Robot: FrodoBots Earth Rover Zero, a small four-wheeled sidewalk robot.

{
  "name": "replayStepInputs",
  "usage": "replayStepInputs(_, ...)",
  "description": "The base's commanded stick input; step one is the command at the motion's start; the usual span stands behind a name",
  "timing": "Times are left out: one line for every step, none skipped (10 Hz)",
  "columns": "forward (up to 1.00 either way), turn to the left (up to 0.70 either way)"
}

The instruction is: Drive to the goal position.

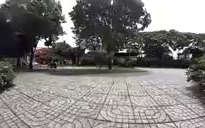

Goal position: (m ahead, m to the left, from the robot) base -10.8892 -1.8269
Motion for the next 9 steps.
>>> replayStepInputs(1.0,-0.27)
replayStepInputs(1.0,-0.27)
replayStepInputs(1.0,-0.07)
replayStepInputs(1.0,0.0)
replayStepInputs(1.0,0.0)
replayStepInputs(1.0,0.0)
replayStepInputs(1.0,0.0)
replayStepInputs(1.0,0.0)
replayStepInputs(1.0,0.0)
